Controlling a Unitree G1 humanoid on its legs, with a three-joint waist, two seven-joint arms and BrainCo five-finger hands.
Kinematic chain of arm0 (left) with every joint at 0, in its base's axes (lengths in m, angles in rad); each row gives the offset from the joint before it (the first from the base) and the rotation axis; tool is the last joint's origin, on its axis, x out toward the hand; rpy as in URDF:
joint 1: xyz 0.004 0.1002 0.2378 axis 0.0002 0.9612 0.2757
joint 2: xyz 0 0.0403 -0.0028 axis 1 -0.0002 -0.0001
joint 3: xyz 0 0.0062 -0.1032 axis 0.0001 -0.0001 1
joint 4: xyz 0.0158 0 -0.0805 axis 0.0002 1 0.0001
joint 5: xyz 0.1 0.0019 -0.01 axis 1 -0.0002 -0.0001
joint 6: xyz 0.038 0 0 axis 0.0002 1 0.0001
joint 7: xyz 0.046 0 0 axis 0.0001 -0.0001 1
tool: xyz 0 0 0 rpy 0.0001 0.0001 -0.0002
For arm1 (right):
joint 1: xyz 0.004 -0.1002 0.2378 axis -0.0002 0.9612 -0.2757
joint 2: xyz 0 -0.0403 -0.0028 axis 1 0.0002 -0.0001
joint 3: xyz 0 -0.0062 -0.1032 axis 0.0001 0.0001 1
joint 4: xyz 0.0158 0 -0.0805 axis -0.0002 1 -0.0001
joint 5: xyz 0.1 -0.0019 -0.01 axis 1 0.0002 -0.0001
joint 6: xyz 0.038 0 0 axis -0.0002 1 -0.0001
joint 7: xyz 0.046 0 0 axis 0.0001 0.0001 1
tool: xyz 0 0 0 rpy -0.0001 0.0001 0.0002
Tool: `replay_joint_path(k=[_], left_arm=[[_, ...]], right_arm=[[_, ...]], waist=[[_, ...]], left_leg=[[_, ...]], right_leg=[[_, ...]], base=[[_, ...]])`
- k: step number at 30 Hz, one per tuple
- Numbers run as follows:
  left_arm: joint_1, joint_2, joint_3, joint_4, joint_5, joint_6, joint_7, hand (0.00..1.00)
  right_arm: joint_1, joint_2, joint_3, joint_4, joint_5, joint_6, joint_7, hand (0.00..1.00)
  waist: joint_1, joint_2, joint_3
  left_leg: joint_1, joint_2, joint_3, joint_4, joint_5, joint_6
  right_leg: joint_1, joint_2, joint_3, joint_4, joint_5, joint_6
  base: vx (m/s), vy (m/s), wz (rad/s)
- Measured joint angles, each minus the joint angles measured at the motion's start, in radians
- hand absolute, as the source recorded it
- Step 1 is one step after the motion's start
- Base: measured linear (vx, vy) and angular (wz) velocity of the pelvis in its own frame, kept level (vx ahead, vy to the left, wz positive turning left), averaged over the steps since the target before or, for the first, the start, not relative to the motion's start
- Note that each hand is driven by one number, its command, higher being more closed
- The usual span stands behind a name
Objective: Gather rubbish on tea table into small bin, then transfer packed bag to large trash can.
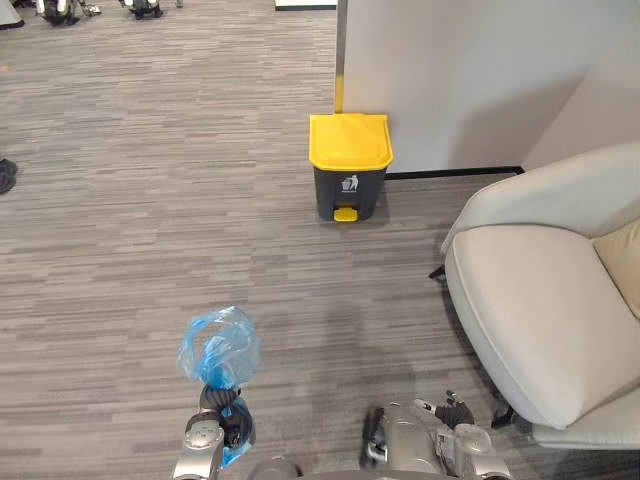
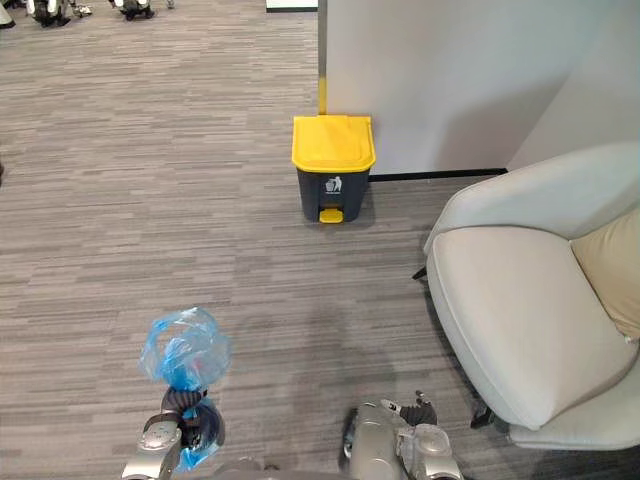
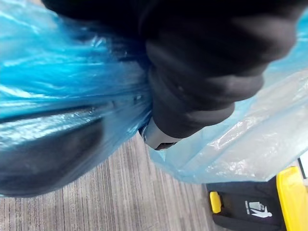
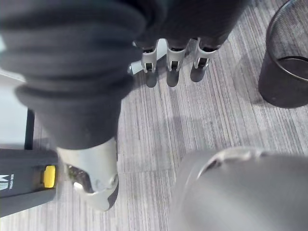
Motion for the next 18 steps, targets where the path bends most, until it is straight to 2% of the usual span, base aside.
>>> replay_joint_path(k=[1,2,3,4,5,6,7,9,11,12,14,15,16,17,18], left_arm=[[0.001,0.002,0.002,0.010,0.000,-0.001,-0.001,1.00],[-0.003,-0.001,0.003,0.017,0.000,-0.001,-0.002,1.00],[-0.006,-0.006,0.003,0.015,0.000,-0.002,-0.003,1.00],[-0.015,-0.017,0.005,0.011,0.000,-0.003,-0.011,1.00],[-0.012,-0.032,0.008,-0.003,0.000,-0.003,-0.020,1.00],[-0.007,-0.043,0.010,-0.015,0.000,-0.004,-0.021,1.00],[0.009,-0.058,0.015,-0.045,0.000,-0.005,-0.022,1.00],[0.018,-0.072,0.017,-0.066,0.000,-0.005,-0.022,1.00],[0.017,-0.075,0.017,-0.068,-0.001,-0.004,-0.022,1.00],[0.022,-0.075,0.022,-0.081,-0.001,-0.004,-0.021,1.00],[0.020,-0.077,0.044,-0.083,-0.001,-0.004,-0.021,1.00],[0.016,-0.081,0.051,-0.083,-0.001,-0.004,-0.021,1.00],[0.017,-0.085,0.051,-0.082,-0.001,-0.004,-0.020,1.00],[0.018,-0.090,0.052,-0.073,-0.001,-0.004,-0.019,1.00],[0.017,-0.082,0.054,-0.057,-0.001,-0.004,-0.017,1.00]], right_arm=[[-0.002,-0.010,-0.007,-0.003,-0.010,-0.002,-0.002,0.00],[0.001,-0.012,-0.024,-0.005,-0.010,0.000,-0.001,0.00],[0.004,-0.011,-0.040,-0.006,-0.009,0.001,0.000,0.00],[0.023,-0.004,-0.052,-0.011,-0.009,0.002,-0.001,0.00],[0.040,0.004,-0.042,-0.022,-0.008,0.002,0.000,0.00],[0.046,0.009,-0.036,-0.035,-0.008,0.002,0.000,0.00],[0.053,0.014,-0.032,-0.057,-0.006,0.002,-0.001,0.00],[0.050,0.019,-0.030,-0.081,-0.003,-0.001,-0.002,0.00],[0.041,0.023,-0.032,-0.102,0.005,-0.001,-0.002,0.00],[0.038,0.026,-0.034,-0.102,0.009,-0.001,-0.002,0.00],[0.037,0.032,-0.045,-0.102,0.013,0.001,-0.003,0.00],[0.037,0.032,-0.053,-0.101,0.013,0.001,-0.005,0.00],[0.037,0.028,-0.055,-0.100,0.013,0.001,-0.006,0.00],[0.037,0.015,-0.054,-0.088,0.012,0.001,-0.009,0.00],[0.031,0.019,-0.053,-0.067,0.012,0.002,-0.012,0.00]], waist=[[0.003,0.016,-0.004],[-0.006,0.024,0.000],[-0.008,0.028,-0.001],[-0.009,0.034,0.002],[-0.007,0.037,0.004],[-0.006,0.039,0.004],[0.003,0.040,0.005],[0.024,0.039,0.004],[0.046,0.036,0.006],[0.055,0.032,0.007],[0.068,0.028,0.010],[0.073,0.022,0.012],[0.074,0.022,0.011],[0.076,0.031,0.004],[0.082,0.016,-0.003]], left_leg=[[-0.002,0.014,-0.027,-0.007,0.012,-0.019],[0.004,0.027,-0.043,0.012,0.021,-0.033],[-0.001,0.039,-0.052,0.040,0.024,-0.039],[-0.026,0.073,-0.076,0.157,0.027,-0.046],[-0.090,0.116,-0.107,0.354,0.060,-0.091],[-0.134,0.143,-0.128,0.475,0.084,-0.101],[-0.216,0.181,-0.134,0.676,0.072,-0.086],[-0.325,0.207,-0.125,0.826,0.053,-0.055],[-0.408,0.206,-0.099,0.793,0.032,-0.019],[-0.441,0.203,-0.074,0.705,0.020,0.002],[-0.460,0.168,-0.061,0.505,0.020,0.005],[-0.464,0.132,-0.064,0.351,0.034,-0.008],[-0.462,0.107,-0.067,0.230,0.069,-0.017],[-0.441,0.081,-0.083,0.131,0.204,0.000],[-0.428,0.055,-0.072,0.129,0.229,0.039]], right_leg=[[-0.003,0.019,-0.003,0.006,-0.043,-0.012],[0.000,0.024,-0.015,0.031,-0.083,-0.017],[0.011,0.029,-0.022,0.034,-0.099,-0.021],[0.059,0.046,-0.035,0.018,-0.122,-0.022],[0.129,0.068,-0.042,-0.019,-0.135,-0.029],[0.169,0.080,-0.045,-0.043,-0.140,-0.035],[0.223,0.101,-0.036,-0.076,-0.152,-0.049],[0.280,0.117,0.000,-0.110,-0.166,-0.055],[0.320,0.117,0.031,-0.143,-0.174,-0.044],[0.350,0.115,0.052,-0.168,-0.173,-0.034],[0.389,0.096,0.074,-0.191,-0.181,-0.009],[0.414,0.074,0.088,-0.206,-0.193,0.013],[0.430,0.061,0.095,-0.218,-0.205,0.036],[0.447,0.050,0.115,-0.231,-0.222,0.072],[0.463,0.032,0.134,-0.246,-0.230,0.086]], base=[[0.49,-0.180,-0.19],[0.38,-0.186,-0.04],[0.41,-0.203,0.17],[0.41,-0.213,0.16],[0.40,-0.204,0.13],[0.36,-0.143,-0.07],[0.26,-0.071,-0.24],[0.29,-0.018,-0.55],[0.31,0.051,-0.53],[0.38,0.137,-0.45],[0.38,0.185,-0.34],[0.31,0.190,-0.21],[0.47,0.338,-0.33],[0.41,0.308,-0.37],[0.46,0.316,-0.25]])
